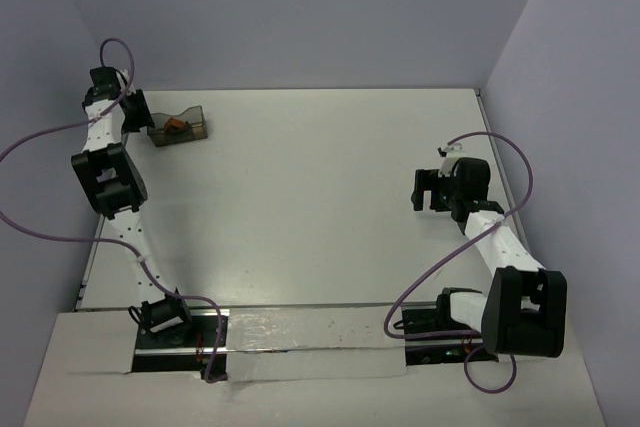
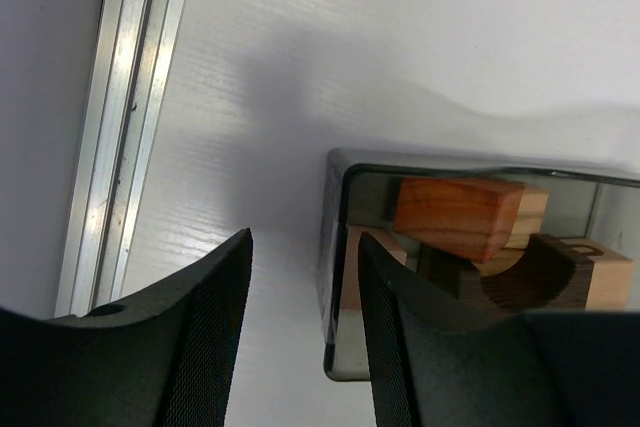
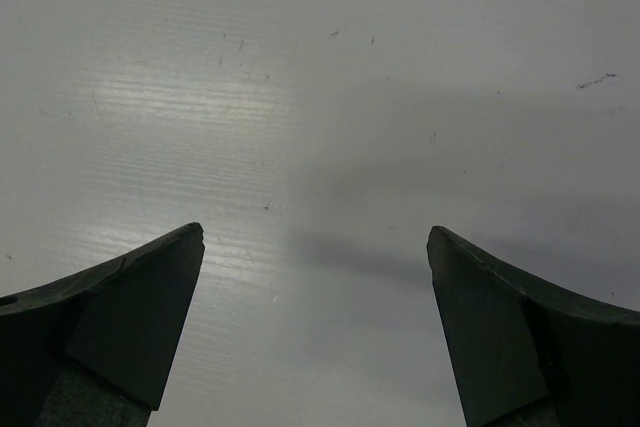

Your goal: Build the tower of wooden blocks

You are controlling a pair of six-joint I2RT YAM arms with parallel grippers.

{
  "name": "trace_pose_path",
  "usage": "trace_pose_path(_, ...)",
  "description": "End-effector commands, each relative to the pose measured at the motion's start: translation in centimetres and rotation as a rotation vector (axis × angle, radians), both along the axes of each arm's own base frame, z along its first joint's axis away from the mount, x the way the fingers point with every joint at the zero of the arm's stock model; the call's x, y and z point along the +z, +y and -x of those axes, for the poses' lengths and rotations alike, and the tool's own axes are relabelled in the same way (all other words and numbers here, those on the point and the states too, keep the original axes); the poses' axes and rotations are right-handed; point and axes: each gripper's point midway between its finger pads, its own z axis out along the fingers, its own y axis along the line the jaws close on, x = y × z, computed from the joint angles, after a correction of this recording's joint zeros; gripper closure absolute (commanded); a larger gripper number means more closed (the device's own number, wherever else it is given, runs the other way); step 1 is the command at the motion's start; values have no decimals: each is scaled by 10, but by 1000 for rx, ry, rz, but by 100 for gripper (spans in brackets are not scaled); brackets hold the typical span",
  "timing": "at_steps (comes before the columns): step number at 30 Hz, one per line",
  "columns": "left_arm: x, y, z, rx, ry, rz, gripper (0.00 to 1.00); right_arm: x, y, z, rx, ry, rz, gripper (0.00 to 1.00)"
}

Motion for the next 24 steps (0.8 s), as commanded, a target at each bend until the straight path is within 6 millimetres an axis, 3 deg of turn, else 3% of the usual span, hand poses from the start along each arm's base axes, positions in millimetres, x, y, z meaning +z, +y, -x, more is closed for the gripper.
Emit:
trace_pose_path(1, 11, 2, -25, 17, -85, 14, 47, 19, -4, -16, -6, -54, 11, 0)
trace_pose_path(10, -11, 7, -24, 27, -56, -1, 54, 18, -4, -16, -10, -49, 12, 0)
trace_pose_path(13, -15, 6, -23, 28, -53, 2, 62, 19, -4, -16, -12, -50, 12, 0)
trace_pose_path(15, -15, 6, -23, 31, -53, 6, 72, 19, -4, -16, -12, -51, 12, 0)
trace_pose_path(20, 3, 0, -21, 16, -76, 18, 98, 20, -5, -15, -12, -56, 16, 0)
trace_pose_path(22, 12, -5, -16, 7, -82, 20, 100, 22, -5, -15, -11, -61, 19, 0)
trace_pose_path(24, 39, -10, -11, -4, -118, 10, 100, 24, -5, -14, -8, -69, 21, 0)
